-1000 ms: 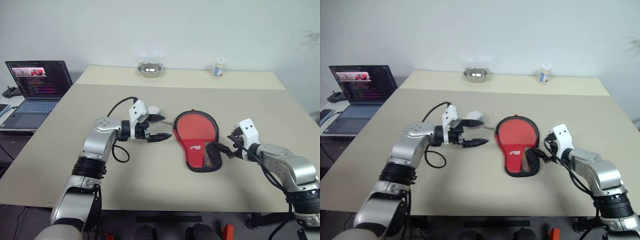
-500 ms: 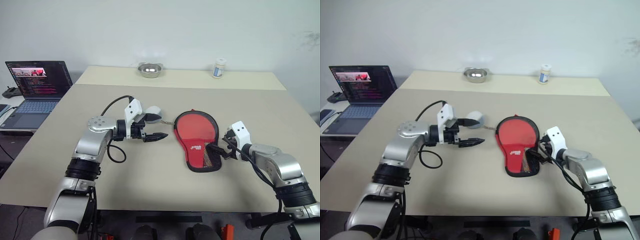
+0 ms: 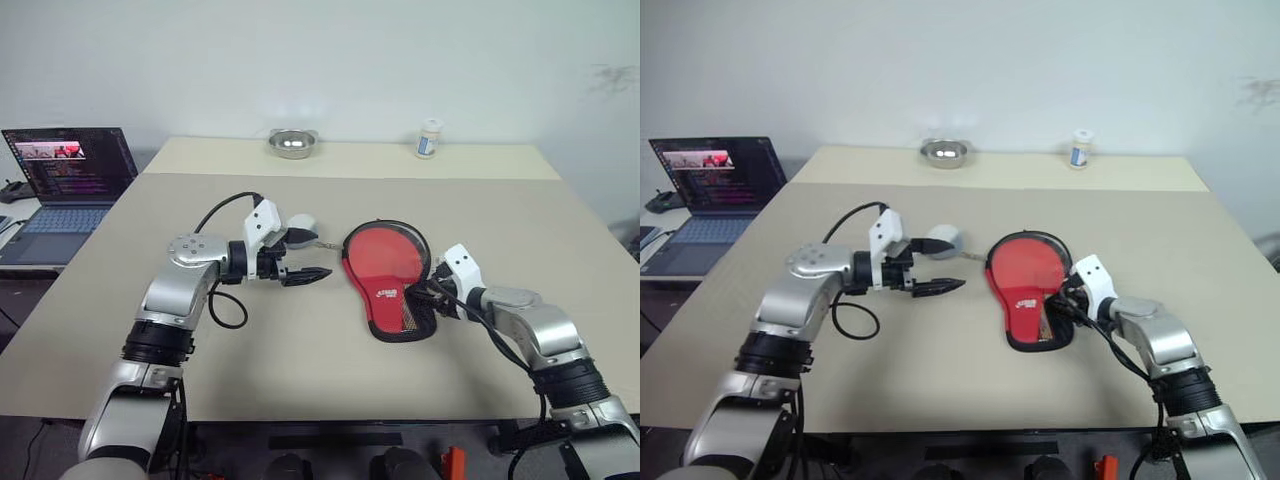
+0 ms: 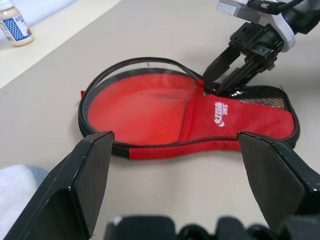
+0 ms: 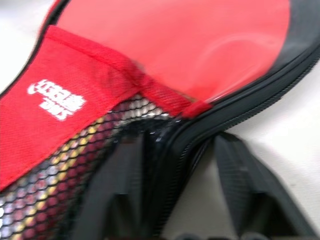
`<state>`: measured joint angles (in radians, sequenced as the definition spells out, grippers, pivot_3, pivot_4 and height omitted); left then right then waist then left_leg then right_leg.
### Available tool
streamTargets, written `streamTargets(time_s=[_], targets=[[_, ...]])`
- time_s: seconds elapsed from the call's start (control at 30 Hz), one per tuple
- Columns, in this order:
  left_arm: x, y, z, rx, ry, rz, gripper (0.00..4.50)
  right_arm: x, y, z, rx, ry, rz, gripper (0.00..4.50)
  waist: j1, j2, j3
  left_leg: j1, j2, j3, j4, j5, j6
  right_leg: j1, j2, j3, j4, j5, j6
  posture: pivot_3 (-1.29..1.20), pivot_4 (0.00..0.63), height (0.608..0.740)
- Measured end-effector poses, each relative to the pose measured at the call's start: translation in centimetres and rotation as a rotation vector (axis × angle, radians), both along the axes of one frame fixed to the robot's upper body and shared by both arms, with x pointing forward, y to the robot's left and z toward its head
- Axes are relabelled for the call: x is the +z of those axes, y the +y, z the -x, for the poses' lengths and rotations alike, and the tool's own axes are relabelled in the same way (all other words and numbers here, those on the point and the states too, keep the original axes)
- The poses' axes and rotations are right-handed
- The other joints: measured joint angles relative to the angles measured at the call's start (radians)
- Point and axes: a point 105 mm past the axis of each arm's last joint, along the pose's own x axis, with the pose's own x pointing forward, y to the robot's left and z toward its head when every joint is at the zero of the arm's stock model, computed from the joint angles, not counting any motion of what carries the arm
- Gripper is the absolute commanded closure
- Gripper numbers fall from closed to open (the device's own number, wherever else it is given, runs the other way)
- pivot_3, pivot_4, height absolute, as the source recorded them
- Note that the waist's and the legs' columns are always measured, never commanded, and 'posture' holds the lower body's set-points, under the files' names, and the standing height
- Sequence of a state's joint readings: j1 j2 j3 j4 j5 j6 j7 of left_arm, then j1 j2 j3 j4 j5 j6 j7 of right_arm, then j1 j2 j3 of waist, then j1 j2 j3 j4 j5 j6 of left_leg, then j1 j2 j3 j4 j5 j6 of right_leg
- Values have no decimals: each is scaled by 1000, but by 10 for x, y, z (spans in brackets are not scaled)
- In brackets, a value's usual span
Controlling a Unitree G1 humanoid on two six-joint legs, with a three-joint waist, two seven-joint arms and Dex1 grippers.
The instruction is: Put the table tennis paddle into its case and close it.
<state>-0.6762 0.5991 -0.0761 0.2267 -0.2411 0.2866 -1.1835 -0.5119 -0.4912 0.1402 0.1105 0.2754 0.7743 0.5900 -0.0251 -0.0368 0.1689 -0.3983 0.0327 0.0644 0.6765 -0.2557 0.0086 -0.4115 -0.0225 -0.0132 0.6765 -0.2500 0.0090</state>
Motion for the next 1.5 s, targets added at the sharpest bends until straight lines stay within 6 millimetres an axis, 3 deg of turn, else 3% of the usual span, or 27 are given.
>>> streamTargets(time_s=[0.17,0.33,0.53,0.6,0.9,1.23,1.33,1.5], targets=[[-5,10,12,-32,36,-28,200,0,7,3,23,19,-6,4474,-3,0,0,2,2,0,0,0,0,2,-2,-1,1,-2,1,0,150,740],[-9,16,30,-102,79,-50,200,9,22,16,73,38,-17,4474,-6,0,0,-2,4,1,-1,0,-1,-3,-1,0,2,-2,-6,0,150,740],[-16,15,44,-155,118,-55,200,13,68,55,236,90,-80,4474,-6,1,1,-8,11,1,-1,-1,-3,-11,5,-1,3,-3,-8,0,150,740],[-15,13,47,-170,119,-51,200,12,74,66,262,104,-87,4474,-6,1,1,-8,11,1,-2,-1,-3,-11,5,-2,3,-3,-8,0,150,740],[-20,11,53,-195,135,-56,200,4,62,101,201,168,-121,4474,-2,1,1,-8,10,2,-1,-2,-4,-11,4,-2,2,-6,-4,0,150,740],[-25,8,52,-206,150,-58,200,-1,55,110,123,182,-144,4474,-1,1,1,-8,10,2,-1,-2,-4,-10,4,-2,2,-6,-4,0,150,740],[-26,8,51,-209,147,-61,200,-1,52,109,118,180,-137,3784,-1,1,1,-8,9,2,-1,-2,-4,-10,4,-2,2,-6,-4,0,150,740],[-29,8,50,-202,155,-68,200,5,36,111,114,173,-93,2159,-1,0,1,-8,9,2,-1,-2,-4,-10,4,-1,2,-6,-4,0,150,740]])
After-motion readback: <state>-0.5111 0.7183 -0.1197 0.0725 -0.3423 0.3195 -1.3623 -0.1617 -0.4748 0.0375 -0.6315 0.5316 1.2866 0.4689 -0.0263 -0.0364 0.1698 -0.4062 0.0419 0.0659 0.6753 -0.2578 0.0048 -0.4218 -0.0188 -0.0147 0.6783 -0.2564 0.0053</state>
